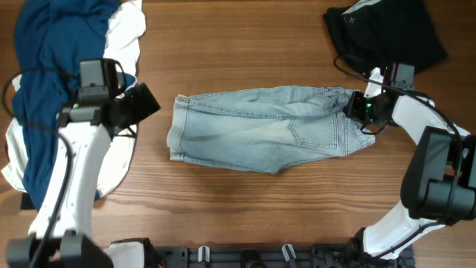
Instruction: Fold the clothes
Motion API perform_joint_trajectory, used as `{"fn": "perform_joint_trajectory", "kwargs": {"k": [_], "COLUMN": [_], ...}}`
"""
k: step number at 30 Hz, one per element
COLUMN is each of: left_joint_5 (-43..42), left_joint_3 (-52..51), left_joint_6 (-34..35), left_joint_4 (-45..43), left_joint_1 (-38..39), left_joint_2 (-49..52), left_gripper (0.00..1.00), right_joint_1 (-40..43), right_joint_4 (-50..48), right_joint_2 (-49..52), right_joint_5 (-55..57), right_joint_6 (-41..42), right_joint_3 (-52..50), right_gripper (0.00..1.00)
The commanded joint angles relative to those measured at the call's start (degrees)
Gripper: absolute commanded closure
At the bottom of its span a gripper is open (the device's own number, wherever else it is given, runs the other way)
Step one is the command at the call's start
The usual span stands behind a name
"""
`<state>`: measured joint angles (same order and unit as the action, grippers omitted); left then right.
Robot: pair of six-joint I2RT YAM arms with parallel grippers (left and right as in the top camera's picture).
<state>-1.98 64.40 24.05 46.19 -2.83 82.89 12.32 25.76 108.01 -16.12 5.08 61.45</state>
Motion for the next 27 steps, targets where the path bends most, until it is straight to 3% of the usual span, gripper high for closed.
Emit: {"fn": "perform_joint_trajectory", "kwargs": {"k": [1,11,16,22,27], "left_joint_5": [0.09,-0.11,-0.09,-0.11,-0.09], "left_joint_3": [0.07,0.07,0.07,0.07,0.07], "left_joint_6": [-1.14,-1.11,-1.14,-1.14,-1.14], "left_joint_4": [-1.27,-4.72,-4.87,-5.29,-5.31], "left_joint_1": [1.16,1.88,1.88,1.88,1.88], "left_joint_2": [5.14,7.67,7.67,7.67,7.67], "left_gripper": [0.07,0.08,0.08,0.08,0.08], "right_joint_1": [-0.46,-2.69,-6.71,-18.84,-23.30], "right_joint_4": [3.72,28.85,31.12,30.71,32.83], "right_joint_2": [3.96,-0.94,-1.20,-1.25,-1.27], "right_joint_5": [-0.52,-0.26,-0.24,-0.24,1.25], "right_joint_6": [1.25,-0.59,-0.17,1.36,3.04], "right_joint_3": [0.07,25.68,27.26,28.89,36.35], "right_gripper": [0.96,0.96,0.96,0.96,0.96]}}
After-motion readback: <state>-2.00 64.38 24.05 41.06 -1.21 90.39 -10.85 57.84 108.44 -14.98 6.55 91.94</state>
